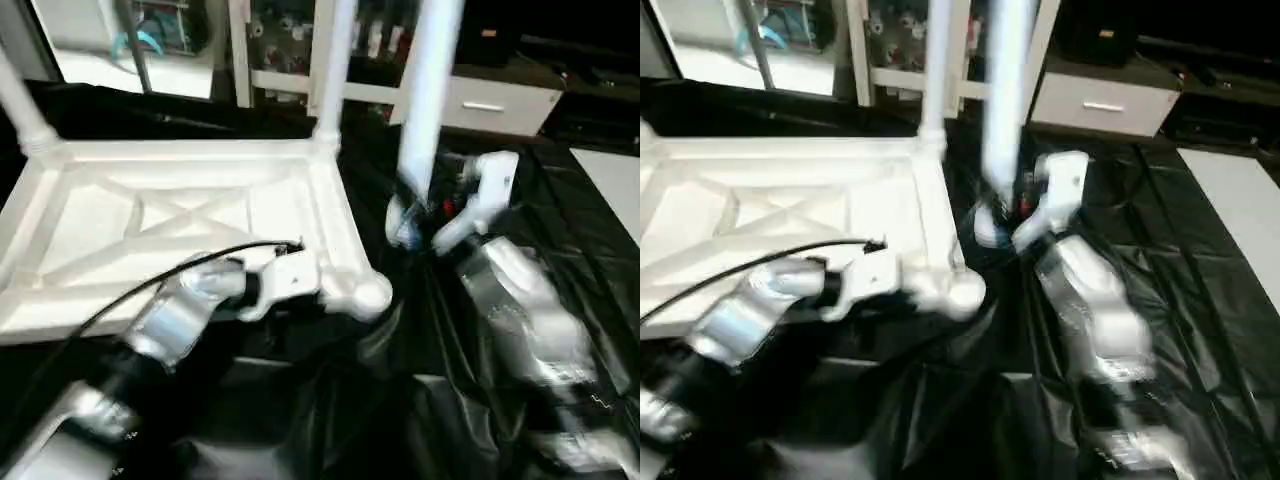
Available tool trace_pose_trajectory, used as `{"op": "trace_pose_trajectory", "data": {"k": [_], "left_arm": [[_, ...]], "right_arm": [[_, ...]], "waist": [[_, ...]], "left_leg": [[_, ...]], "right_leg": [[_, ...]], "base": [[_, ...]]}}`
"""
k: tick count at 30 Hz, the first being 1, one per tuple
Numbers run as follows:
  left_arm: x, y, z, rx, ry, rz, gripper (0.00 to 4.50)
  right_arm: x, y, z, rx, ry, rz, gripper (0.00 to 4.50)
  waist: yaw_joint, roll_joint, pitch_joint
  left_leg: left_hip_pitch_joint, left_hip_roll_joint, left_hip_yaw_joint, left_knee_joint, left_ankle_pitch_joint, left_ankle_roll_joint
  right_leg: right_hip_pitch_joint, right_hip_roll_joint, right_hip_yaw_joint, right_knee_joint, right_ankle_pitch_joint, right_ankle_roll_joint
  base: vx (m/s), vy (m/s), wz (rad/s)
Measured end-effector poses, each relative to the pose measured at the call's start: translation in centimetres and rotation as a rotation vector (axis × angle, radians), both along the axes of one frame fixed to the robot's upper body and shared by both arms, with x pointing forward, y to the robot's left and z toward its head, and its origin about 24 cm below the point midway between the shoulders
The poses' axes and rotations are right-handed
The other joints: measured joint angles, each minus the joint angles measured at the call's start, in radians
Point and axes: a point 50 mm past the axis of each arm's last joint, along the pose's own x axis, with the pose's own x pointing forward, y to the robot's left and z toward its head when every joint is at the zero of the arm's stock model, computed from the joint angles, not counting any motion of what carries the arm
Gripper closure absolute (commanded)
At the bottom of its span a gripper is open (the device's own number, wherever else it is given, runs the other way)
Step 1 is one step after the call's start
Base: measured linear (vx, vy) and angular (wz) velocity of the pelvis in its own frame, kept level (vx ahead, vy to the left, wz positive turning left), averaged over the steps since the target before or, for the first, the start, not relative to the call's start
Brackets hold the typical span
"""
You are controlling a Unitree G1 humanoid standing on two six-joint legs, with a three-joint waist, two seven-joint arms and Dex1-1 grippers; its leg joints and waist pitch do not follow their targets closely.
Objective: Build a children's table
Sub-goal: Insert table leg to table base
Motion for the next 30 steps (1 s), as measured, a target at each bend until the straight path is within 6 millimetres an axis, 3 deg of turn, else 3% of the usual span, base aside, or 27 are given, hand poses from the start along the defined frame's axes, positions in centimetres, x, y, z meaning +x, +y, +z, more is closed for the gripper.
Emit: {"op": "trace_pose_trajectory", "data": {"k": [4,9,12,15,17,21,22,26,28,30], "left_arm": [[0.1,0.6,0.4,-0.046,0.047,0.04,3.72],[0.9,1.9,2.4,-0.2,0.071,0.12,3.4],[2.3,2.1,5.7,-0.492,0.082,0.2,3.11],[3.7,2.3,10.7,-0.772,0.032,0.236,2.92],[3.7,1.2,12.3,-0.937,0.085,0.207,2.76],[3.2,-1.7,12.5,-1.091,0.28,0.136,2.67],[3.2,-2.1,12.4,-1.1,0.315,0.135,2.34],[3.2,-2.7,12.2,-1.111,0.368,0.148,2.28],[3.3,-3.3,12.5,-1.14,0.41,0.157,1.88],[3.3,-3.8,12.8,-1.15,0.421,0.165,1.85]], "right_arm": [[-0.5,0.1,0.5,0.044,0.005,0.069,2.64],[-0.9,0.3,1.5,0.125,-0.002,0.136,2.64],[-1.6,0.5,1.7,0.142,0.011,0.207,2.64],[-2.2,1.1,1.8,0.124,0.02,0.283,2.64],[-2.2,1.1,1.8,0.118,0.027,0.289,2.64],[-2.3,1.8,1.5,0.095,0.046,0.312,2.64],[-2.3,2.0,1.5,0.085,0.048,0.319,2.64],[-2.3,2.0,1.5,0.069,0.05,0.32,2.64],[-2.5,2.1,1.9,0.035,0.024,0.329,2.64],[-2.7,2.3,2.0,0.007,0.016,0.34,2.64]], "waist": [[-0.003,0.002,0.002],[0.006,0.003,0.002],[0.016,0.003,0.002],[0.019,0.002,0.001],[0.019,0.002,0.001],[0.028,0.002,0.001],[0.026,0.002,0.001],[0.025,0.002,0.001],[0.027,0.002,0.001],[0.029,0.002,0.001]], "left_leg": [[0.001,0.001,0.0,0.004,-0.001,-0.006],[0.002,0.002,-0.001,0.004,0.001,-0.009],[0.0,0.002,-0.002,0.006,0.002,-0.011],[0.002,0.002,-0.002,0.008,0.002,-0.01],[0.002,0.002,-0.002,0.009,0.002,-0.01],[0.0,0.002,-0.002,0.011,0.004,-0.008],[0.0,0.002,-0.002,0.011,0.004,-0.007],[0.0,0.002,-0.002,0.01,0.004,-0.007],[0.0,0.002,-0.003,0.011,0.004,-0.007],[0.0,0.002,-0.003,0.011,0.004,-0.007]], "right_leg": [[-0.002,0.0,0.0,0.008,0.0,-0.001],[-0.001,0.0,-0.001,0.011,0.002,-0.004],[-0.001,-0.001,-0.003,0.012,0.003,-0.006],[0.002,-0.001,-0.003,0.012,0.004,-0.007],[0.003,-0.002,-0.003,0.011,0.004,-0.007],[0.002,-0.002,-0.003,0.011,0.004,-0.007],[0.002,-0.002,-0.003,0.011,0.004,-0.007],[0.002,-0.002,-0.004,0.011,0.004,-0.006],[0.002,-0.002,-0.004,0.011,0.004,-0.006],[0.003,-0.002,-0.004,0.011,0.004,-0.006]], "base": [[0.0,0.0,0.0],[0.0,0.0,0.0],[0.0,0.0,0.0],[0.0,0.0,0.0],[0.0,0.0,0.0],[0.0,0.0,0.0],[0.0,0.0,0.0],[0.0,0.0,0.0],[0.0,0.0,0.0],[0.0,0.0,0.0]]}}
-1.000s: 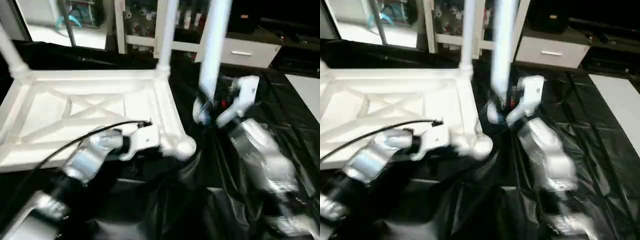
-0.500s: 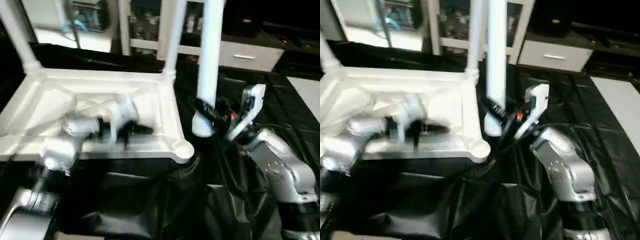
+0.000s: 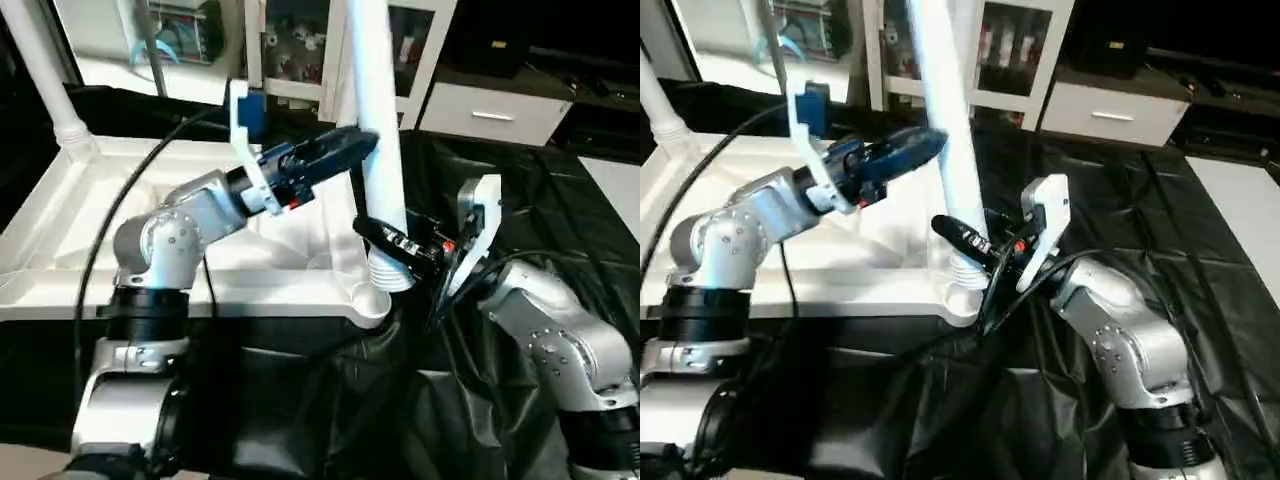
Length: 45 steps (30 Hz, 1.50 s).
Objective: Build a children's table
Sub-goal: Insert table leg to table base
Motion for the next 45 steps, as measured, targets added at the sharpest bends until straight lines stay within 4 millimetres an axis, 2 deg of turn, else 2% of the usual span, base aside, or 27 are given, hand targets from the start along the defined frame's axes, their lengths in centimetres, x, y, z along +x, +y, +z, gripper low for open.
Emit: {"op": "trace_pose_trajectory", "data": {"k": [1,3,7,8,9,10,14,16,18,20,25,30,31,32,35,39,40,45], "left_arm": [[0.0,-0.3,0.1,-0.011,0.011,0.004,1.87],[0.0,-0.7,0.1,-0.033,0.031,0.007,1.56],[0.1,-0.7,0.3,-0.051,0.046,0.021,1.37],[0.1,-0.7,0.4,-0.052,0.046,0.018,1.17],[0.1,-0.7,0.5,-0.055,0.05,0.012,1.52],[0.1,-0.8,0.6,-0.049,0.054,0.007,1.68],[0.2,-0.5,0.8,-0.031,0.06,0.021,1.77],[0.3,-0.4,0.8,-0.024,0.063,0.032,2.1],[0.3,-0.2,0.8,-0.019,0.064,0.041,2.1],[0.3,-0.2,0.8,-0.017,0.064,0.041,2.43],[0.4,-0.1,0.8,-0.005,0.062,0.056,2.67],[0.5,-0.1,0.8,0.01,0.063,0.065,2.68],[0.5,-0.1,1.0,0.025,0.057,0.067,2.68],[0.5,-0.1,1.1,0.034,0.051,0.068,2.68],[0.6,-0.3,1.1,0.155,0.013,0.072,2.68],[0.3,-0.9,0.7,0.243,-0.019,0.033,2.69],[0.2,-1.0,0.7,0.258,-0.031,0.023,2.69],[0.1,-1.4,1.2,0.276,-0.064,0.0,2.69]], "right_arm": [[-0.2,0.4,-0.1,-0.025,-0.002,0.027,2.64],[-0.5,0.9,-0.5,-0.055,0.001,0.058,2.64],[-0.6,0.7,-1.1,-0.119,0.005,0.05,2.64],[-0.6,0.7,-1.1,-0.121,0.004,0.046,2.64],[-0.6,0.7,-1.1,-0.121,0.005,0.043,2.64],[-0.4,0.8,-1.1,-0.116,0.007,0.034,2.64],[-0.3,1.0,-1.0,-0.101,-0.002,0.025,2.64],[-0.1,0.8,-0.8,-0.1,-0.008,0.008,2.64],[0.0,0.9,-0.6,-0.099,-0.019,0.006,2.64],[0.1,0.9,-0.6,-0.101,-0.02,0.004,2.64],[0.1,1.1,-0.6,-0.095,-0.02,0.003,2.64],[0.2,1.2,-0.7,-0.09,-0.013,0.001,2.64],[0.3,1.3,-0.8,-0.086,-0.01,0.001,2.08],[0.3,1.3,-0.7,-0.081,-0.011,0.0,2.08],[0.6,1.0,0.0,-0.05,-0.004,-0.002,1.67],[0.9,0.5,0.9,-0.084,0.013,0.049,1.52],[0.9,0.2,1.1,-0.104,0.021,0.064,1.29],[0.7,-0.2,0.6,-0.21,0.093,0.144,0.86]], "waist": [[0.001,0.0,0.0],[0.002,0.0,0.0],[0.002,0.0,0.0],[0.002,0.0,0.0],[0.002,0.0,0.0],[0.002,0.0,0.0],[0.002,0.0,0.0],[0.002,0.0,0.0],[0.002,0.0,0.0],[0.002,0.0,0.0],[0.003,0.0,0.0],[0.002,0.0,0.0],[0.002,0.0,0.0],[0.002,0.0,0.0],[0.002,0.001,0.0],[0.003,0.001,0.0],[0.003,0.001,0.0],[0.003,0.001,0.0]], "left_leg": [[0.0,0.0,0.0,0.0,0.0,0.0],[0.0,0.0,0.0,0.0,0.0,0.0],[0.0,0.0,-0.001,0.001,0.0,0.0],[0.0,0.0,-0.001,0.001,0.0,0.0],[0.0,0.0,-0.001,0.001,0.0,0.0],[0.0,0.0,-0.002,0.001,0.0,0.0],[0.0,0.0,-0.002,0.001,0.0,0.0],[0.0,0.0,-0.002,0.002,0.0,0.0],[0.0,0.0,-0.002,0.002,0.0,0.0],[0.0,0.0,-0.002,0.002,0.0,0.0],[0.0,0.0,-0.002,0.003,0.0,0.0],[0.0,0.0,-0.003,0.004,0.0,0.0],[0.0,0.0,-0.003,0.004,0.0,0.0],[0.0,0.0,-0.003,0.004,0.0,0.0],[0.0,0.0,-0.003,0.004,0.0,0.0],[0.0,0.0,-0.003,0.005,0.001,0.0],[0.0,0.0,-0.003,0.005,0.001,0.0],[0.0,0.0,-0.003,0.006,0.001,0.0]], "right_leg": [[0.0,0.0,0.0,0.0,0.0,0.0],[0.0,0.0,0.0,0.0,0.0,0.0],[0.001,0.0,-0.001,0.0,0.0,0.0],[0.001,0.0,-0.001,0.0,0.0,0.0],[0.001,0.0,-0.001,0.0,0.0,0.0],[0.001,0.0,-0.001,0.001,0.0,0.0],[0.001,0.0,-0.001,0.001,0.0,0.0],[0.001,0.0,-0.001,0.001,0.0,0.0],[0.001,0.0,-0.001,0.001,0.0,0.0],[0.001,0.0,-0.001,0.001,0.0,0.0],[0.001,0.0,-0.001,0.001,0.0,0.0],[0.002,0.0,-0.001,0.002,0.001,0.0],[0.002,0.0,-0.002,0.002,0.001,0.0],[0.002,0.0,-0.001,0.002,0.001,0.0],[0.002,0.0,-0.002,0.003,0.001,0.0],[0.003,0.0,-0.002,0.003,0.002,0.0],[0.003,0.0,-0.001,0.003,0.002,0.0],[0.003,0.0,-0.002,0.003,0.002,0.001]], "base": [[0.0,0.0,0.0],[0.0,0.0,0.0],[0.0,0.0,0.0],[0.0,0.0,0.0],[0.0,0.0,0.0],[0.0,0.0,0.0],[0.0,0.0,0.0],[0.0,0.0,0.0],[0.0,0.0,0.0],[0.0,0.0,0.0],[0.0,0.0,0.0],[0.0,0.0,0.0],[0.0,0.0,0.0],[0.0,0.0,0.0],[0.0,0.0,0.0],[0.0,0.0,0.0],[0.0,0.0,0.0],[0.0,0.0,0.0]]}}
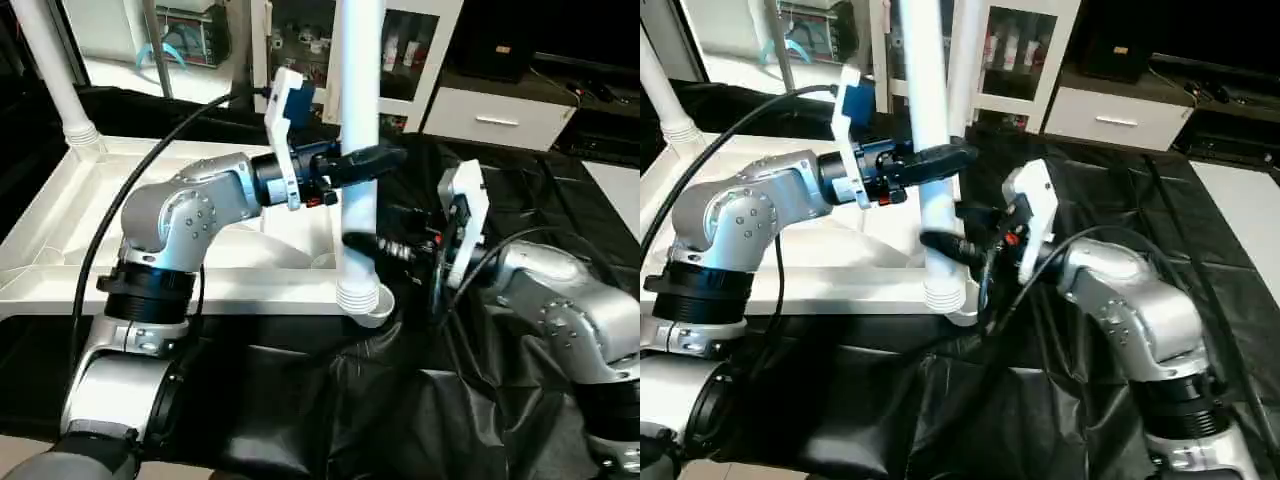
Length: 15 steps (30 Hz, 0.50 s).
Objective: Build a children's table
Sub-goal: Insert table leg to table base
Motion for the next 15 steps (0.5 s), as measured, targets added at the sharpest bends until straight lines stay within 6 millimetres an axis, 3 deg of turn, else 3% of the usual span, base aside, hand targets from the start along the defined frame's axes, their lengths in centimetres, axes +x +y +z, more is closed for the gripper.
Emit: {"op": "trace_pose_trajectory", "data": {"k": [7,15], "left_arm": [[-0.4,-0.7,1.0,0.012,-0.059,-0.05,2.69],[-1.1,-1.0,1.2,0.048,-0.1,-0.126,2.69]], "right_arm": [[-0.3,0.9,-2.1,-0.133,0.097,0.064,0.32],[0.6,1.6,-1.5,-0.128,0.076,0.045,0.24]], "waist": [[0.0,0.0,0.0],[0.001,0.0,0.0]], "left_leg": [[0.0,0.0,0.0,0.003,0.0,0.0],[0.0,0.0,-0.001,0.003,0.001,-0.002]], "right_leg": [[0.0,0.0,0.0,0.003,0.0,0.0],[-0.001,0.0,0.0,0.008,0.0,0.0]], "base": [[0.0,0.0,0.0],[0.0,0.0,0.0]]}}
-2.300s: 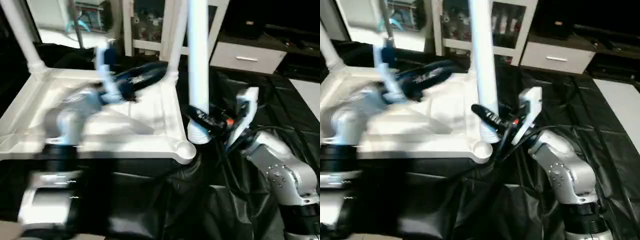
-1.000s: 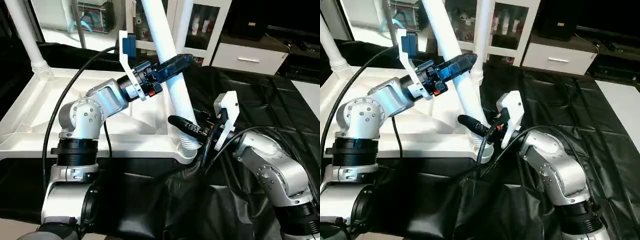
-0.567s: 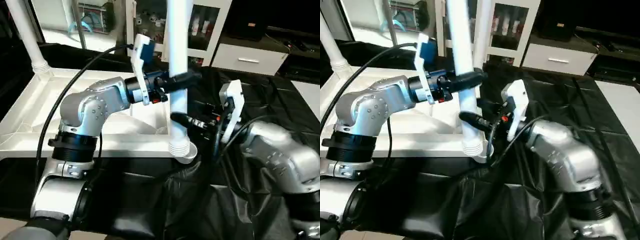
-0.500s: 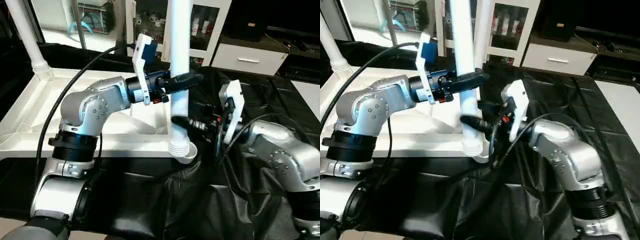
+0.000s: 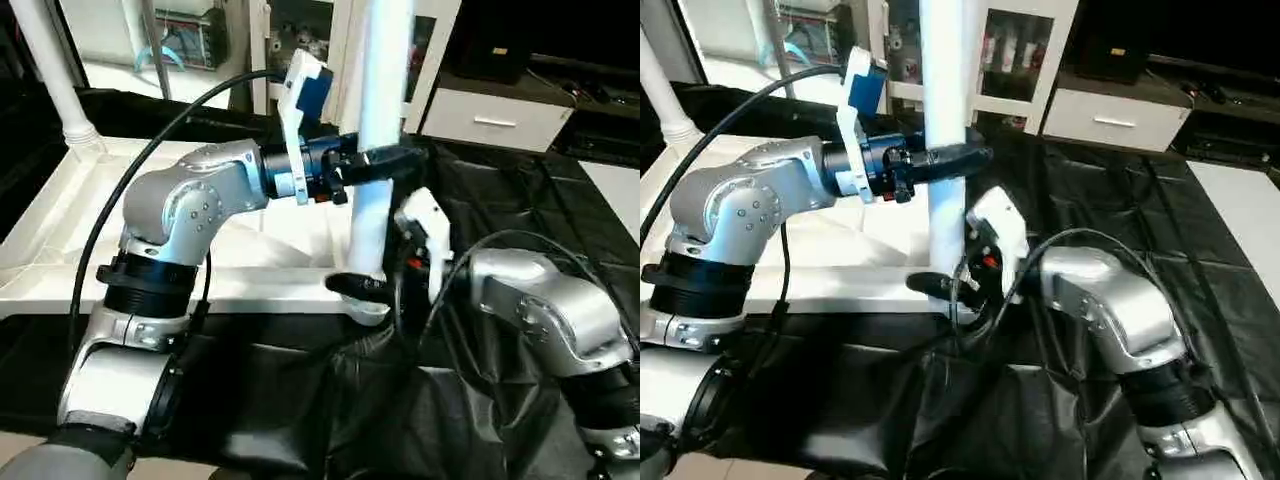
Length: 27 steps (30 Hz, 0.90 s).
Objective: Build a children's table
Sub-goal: Insert table leg to table base
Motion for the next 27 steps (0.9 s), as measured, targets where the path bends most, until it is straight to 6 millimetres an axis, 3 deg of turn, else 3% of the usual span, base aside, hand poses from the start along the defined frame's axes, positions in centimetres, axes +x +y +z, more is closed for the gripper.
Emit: {"op": "trace_pose_trajectory", "data": {"k": [7,18,23,27], "left_arm": [[-0.4,0.2,-0.4,0.048,-0.01,-0.064,2.69],[-0.7,0.1,-0.3,0.03,-0.015,-0.114,2.69],[-0.8,0.1,-0.3,0.028,-0.016,-0.131,2.69],[-0.8,0.0,-0.3,0.025,-0.016,-0.136,2.69]], "right_arm": [[-0.6,-0.5,0.8,0.002,-0.014,0.078,0.24],[-1.0,-0.4,0.4,-0.005,0.009,0.138,0.24],[-1.0,-0.2,0.4,0.004,0.006,0.149,0.83],[-1.0,0.1,0.4,0.012,0.004,0.156,1.05]], "waist": [[0.0,0.0,0.0],[-0.001,0.0,0.0],[0.0,0.0,0.0],[0.0,0.0,0.0]], "left_leg": [[0.0,0.0,0.0,0.001,0.0,0.0],[0.0,0.0,0.0,0.001,0.0,0.0],[0.0,0.0,0.0,0.001,0.0,0.0],[0.0,0.0,0.0,0.001,0.0,0.0]], "right_leg": [[0.0,0.0,0.0,0.001,0.0,0.0],[0.0,0.0,0.0,0.001,0.0,0.0],[0.0,0.0,0.0,0.001,0.0,0.0],[0.0,0.0,0.0,0.001,0.0,0.0]], "base": [[0.0,0.0,0.0],[0.0,0.0,0.0],[0.0,0.0,0.0],[0.0,0.0,0.0]]}}
